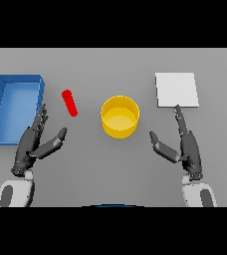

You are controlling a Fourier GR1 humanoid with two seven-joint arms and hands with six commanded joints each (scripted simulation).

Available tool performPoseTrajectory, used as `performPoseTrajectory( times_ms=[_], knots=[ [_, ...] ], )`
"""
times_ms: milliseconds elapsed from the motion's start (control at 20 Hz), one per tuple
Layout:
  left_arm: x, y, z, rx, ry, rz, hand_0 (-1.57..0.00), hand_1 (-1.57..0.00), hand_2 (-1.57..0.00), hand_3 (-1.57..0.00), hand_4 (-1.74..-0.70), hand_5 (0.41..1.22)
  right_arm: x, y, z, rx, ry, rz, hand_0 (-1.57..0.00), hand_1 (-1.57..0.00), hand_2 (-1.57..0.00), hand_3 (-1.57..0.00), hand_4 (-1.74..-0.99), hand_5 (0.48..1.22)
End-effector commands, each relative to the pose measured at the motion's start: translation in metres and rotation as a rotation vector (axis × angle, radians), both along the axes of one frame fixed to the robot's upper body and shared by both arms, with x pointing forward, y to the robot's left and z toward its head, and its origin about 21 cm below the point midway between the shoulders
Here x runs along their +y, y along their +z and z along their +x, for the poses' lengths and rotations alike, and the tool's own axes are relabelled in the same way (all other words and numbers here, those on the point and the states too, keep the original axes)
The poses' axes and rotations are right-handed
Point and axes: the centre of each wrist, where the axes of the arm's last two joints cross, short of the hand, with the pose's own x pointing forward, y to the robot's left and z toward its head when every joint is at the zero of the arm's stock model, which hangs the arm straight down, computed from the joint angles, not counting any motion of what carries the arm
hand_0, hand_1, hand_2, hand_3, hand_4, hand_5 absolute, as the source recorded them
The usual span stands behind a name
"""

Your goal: Pick up the red beaker and tilt it to pour out 1 green nut into yellow bowl. Pick up the yellow bowl and place it on the metallic measuring scale.

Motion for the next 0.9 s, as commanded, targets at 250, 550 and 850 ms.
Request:
performPoseTrajectory(
  times_ms=[250, 550, 850],
  knots=[
    [-0.015, -0.023, 0.037, 0.02, -0.012, 0.049, 0.0, 0.0, 0.0, 0.0, -1.22, 0.626, -0.007, 0.005, 0.0, -0.027, 0.017, 0.003, 0.0, 0.0, 0.0, 0.0, -1.256, 0.631],
    [-0.016, -0.03, 0.074, 0.024, -0.018, 0.063, 0.0, 0.0, 0.0, 0.0, -1.26, 0.668, -0.004, 0.004, 0.0, -0.024, 0.017, 0.015, 0.0, 0.0, 0.0, 0.0, -1.278, 0.634],
    [-0.026, -0.032, 0.1, 0.03, -0.026, 0.069, 0.0, 0.0, 0.0, 0.0, -1.29, 0.688, -0.011, 0.008, 0.003, -0.023, 0.013, 0.015, 0.0, 0.0, 0.0, 0.0, -1.267, 0.64]
  ],
)
